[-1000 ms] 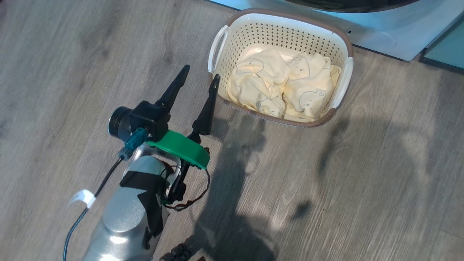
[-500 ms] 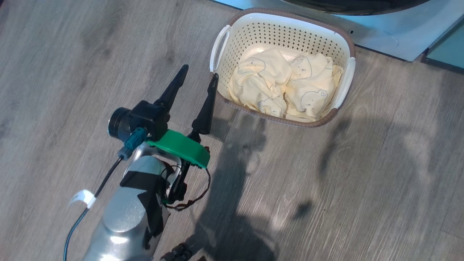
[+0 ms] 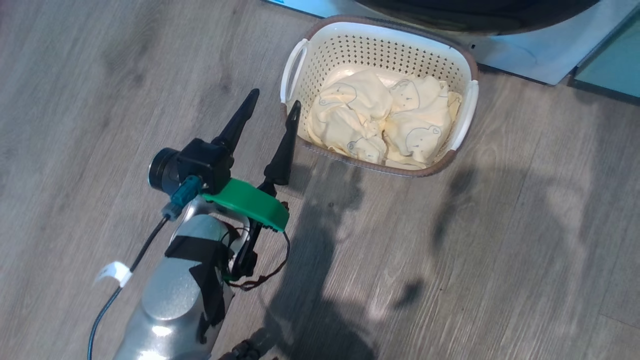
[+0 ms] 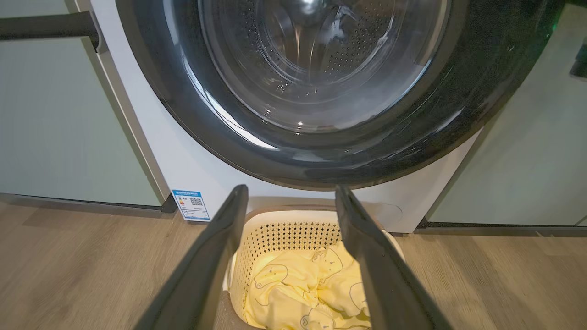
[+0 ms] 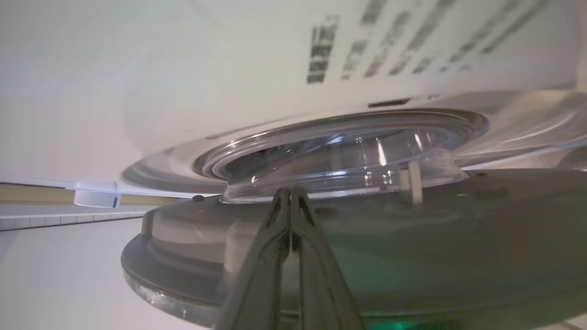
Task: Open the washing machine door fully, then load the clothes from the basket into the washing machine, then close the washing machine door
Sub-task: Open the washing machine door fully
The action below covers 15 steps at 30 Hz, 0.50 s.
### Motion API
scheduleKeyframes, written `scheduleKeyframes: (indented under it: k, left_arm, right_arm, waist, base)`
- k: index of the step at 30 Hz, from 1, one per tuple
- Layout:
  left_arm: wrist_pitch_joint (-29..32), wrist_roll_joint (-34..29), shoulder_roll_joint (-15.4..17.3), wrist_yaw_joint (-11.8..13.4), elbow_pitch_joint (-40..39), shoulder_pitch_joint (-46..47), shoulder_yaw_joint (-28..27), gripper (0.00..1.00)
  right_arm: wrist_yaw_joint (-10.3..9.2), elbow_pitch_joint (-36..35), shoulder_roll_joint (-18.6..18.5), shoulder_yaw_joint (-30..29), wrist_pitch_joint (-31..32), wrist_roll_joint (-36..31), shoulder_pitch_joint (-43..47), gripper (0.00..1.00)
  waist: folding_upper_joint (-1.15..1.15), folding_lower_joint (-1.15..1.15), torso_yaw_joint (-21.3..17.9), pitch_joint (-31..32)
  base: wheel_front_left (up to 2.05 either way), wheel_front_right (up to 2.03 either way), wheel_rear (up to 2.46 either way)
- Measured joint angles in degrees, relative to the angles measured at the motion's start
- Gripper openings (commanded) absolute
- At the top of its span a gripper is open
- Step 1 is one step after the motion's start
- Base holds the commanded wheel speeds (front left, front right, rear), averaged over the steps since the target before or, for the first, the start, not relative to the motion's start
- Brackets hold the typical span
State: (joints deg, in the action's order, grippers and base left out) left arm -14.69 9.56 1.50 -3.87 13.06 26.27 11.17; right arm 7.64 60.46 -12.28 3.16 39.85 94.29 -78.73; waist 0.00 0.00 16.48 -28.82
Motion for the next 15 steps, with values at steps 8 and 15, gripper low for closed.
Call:
scheduleKeyframes:
  k: [8, 15]
  left_arm:
    - [0.0, -0.5, 0.0, 0.0, 0.0, 0.0, -0.1, 1.0]
    - [0.0, -0.8, 0.0, -0.1, 0.4, -0.1, -0.2, 1.0]
  right_arm:
    - [0.0, -4.1, 1.5, 0.4, 3.1, 0.7, 5.2, 0.0]
    - [0.0, -7.9, 2.8, 0.8, 5.4, 1.7, 10.2, 0.0]
  waist:
    - [0.0, 0.0, -1.3, 0.9]
    - [0.0, 0.0, -2.0, 2.4]
  base:
    - [0.0, 0.0, 0.0]
    - [0.0, 0.0, 0.0]
